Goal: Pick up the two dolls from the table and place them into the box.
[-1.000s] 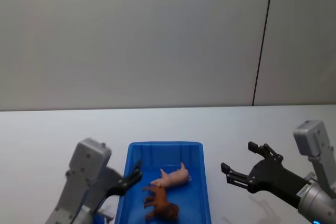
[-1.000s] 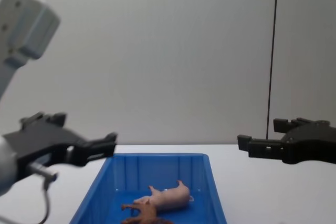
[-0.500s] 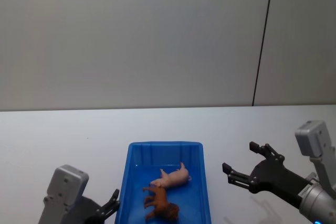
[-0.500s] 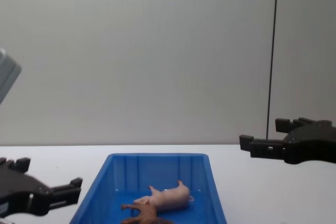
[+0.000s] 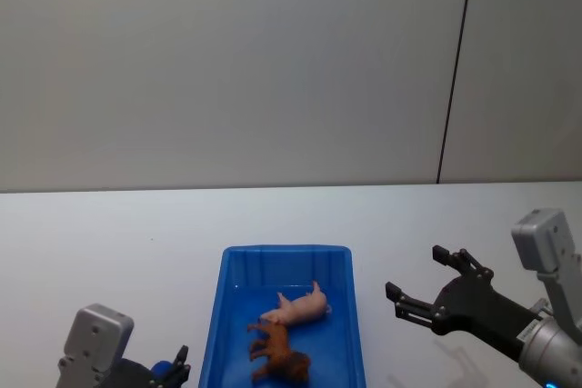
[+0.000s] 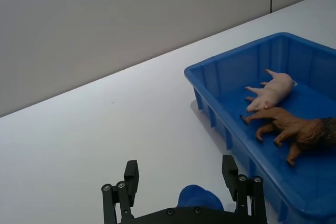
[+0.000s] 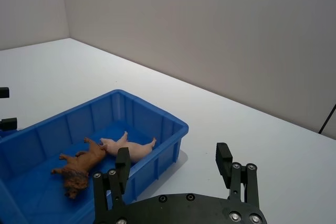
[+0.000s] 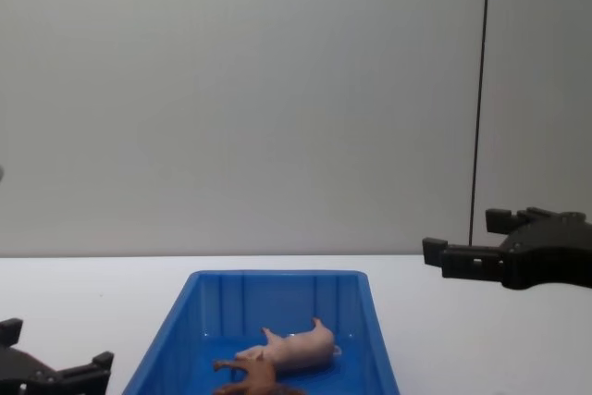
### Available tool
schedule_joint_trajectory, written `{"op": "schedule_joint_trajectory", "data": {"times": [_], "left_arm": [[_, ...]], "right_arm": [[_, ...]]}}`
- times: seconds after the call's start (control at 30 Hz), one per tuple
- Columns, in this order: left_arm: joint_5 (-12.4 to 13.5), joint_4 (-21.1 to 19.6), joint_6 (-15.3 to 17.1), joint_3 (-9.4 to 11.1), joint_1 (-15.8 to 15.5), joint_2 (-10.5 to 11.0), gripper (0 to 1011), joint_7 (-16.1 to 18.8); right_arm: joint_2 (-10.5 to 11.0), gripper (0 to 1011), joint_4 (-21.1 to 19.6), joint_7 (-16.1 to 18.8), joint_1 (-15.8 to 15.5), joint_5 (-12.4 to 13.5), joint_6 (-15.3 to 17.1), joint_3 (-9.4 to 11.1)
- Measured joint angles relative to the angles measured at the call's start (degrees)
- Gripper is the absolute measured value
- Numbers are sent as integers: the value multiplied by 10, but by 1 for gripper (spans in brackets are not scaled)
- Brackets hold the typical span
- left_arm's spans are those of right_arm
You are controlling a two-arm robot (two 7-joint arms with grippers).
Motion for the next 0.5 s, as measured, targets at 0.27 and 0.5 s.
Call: {"op": "schedule_joint_trajectory", "data": {"times": [0.27, 0.5], "left_arm": [[-6, 15, -11, -6, 3, 0, 1001, -2], [-15, 30, -20, -8, 2, -4, 1001, -22]], "right_arm": [[0, 1001, 0, 0, 0, 0, 0, 0], [0, 1001, 0, 0, 0, 0, 0, 0]]}}
